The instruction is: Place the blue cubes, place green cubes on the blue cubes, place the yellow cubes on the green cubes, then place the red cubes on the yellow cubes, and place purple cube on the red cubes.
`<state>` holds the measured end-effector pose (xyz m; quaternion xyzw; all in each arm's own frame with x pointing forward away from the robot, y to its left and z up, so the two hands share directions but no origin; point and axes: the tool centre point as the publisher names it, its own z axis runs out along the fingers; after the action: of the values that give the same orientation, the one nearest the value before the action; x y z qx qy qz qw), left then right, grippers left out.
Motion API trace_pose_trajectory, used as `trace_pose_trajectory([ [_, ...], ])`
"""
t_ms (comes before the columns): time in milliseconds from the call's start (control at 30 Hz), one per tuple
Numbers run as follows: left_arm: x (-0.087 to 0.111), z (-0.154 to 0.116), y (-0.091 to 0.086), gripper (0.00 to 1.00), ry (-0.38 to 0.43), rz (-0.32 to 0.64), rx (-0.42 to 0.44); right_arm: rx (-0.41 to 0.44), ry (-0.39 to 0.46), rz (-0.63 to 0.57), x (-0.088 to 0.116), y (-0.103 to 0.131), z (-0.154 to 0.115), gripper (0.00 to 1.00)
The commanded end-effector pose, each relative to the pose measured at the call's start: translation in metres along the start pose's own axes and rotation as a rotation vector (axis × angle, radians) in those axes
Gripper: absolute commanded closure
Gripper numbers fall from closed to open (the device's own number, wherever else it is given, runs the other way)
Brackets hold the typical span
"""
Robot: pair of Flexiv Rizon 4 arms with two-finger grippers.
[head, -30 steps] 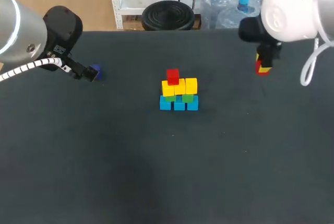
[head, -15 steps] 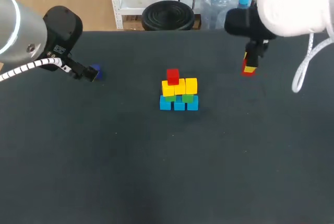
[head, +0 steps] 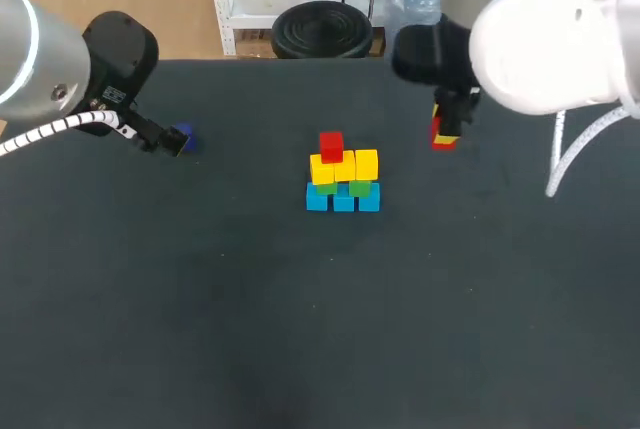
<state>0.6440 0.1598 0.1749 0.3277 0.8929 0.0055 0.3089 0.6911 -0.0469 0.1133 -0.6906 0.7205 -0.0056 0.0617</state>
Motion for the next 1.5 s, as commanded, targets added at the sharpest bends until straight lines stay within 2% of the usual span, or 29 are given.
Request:
trace_pose_trajectory([
  [33, 0.0, 0.0, 0.001, 0.0, -0.002, 0.001, 0.005, -0.012, -0.011, -0.023, -0.013, 0.003, 0.001, 1.0],
  [300, 0.0, 0.0, 0.001, 0.0, -0.002, 0.001, 0.005, -0.03, -0.021, -0.073, -0.034, 0.005, 0.004, 1.0],
  [600, 0.0, 0.0, 0.001, 0.0, -0.002, 0.001, 0.005, -0.054, 0.001, -0.123, -0.054, -0.007, 0.01, 1.0],
  [900, 0.0, 0.0, 0.001, 0.0, -0.002, 0.001, 0.005, -0.086, -0.007, -0.105, -0.076, -0.011, 0.021, 1.0],
  [1200, 0.0, 0.0, 0.001, 0.0, -0.002, 0.001, 0.005, -0.105, -0.021, -0.06, -0.084, -0.003, 0.028, 1.0],
  [1500, 0.0, 0.0, 0.001, 0.0, -0.002, 0.001, 0.005, -0.108, -0.001, -0.065, -0.09, -0.002, 0.036, 1.0],
])
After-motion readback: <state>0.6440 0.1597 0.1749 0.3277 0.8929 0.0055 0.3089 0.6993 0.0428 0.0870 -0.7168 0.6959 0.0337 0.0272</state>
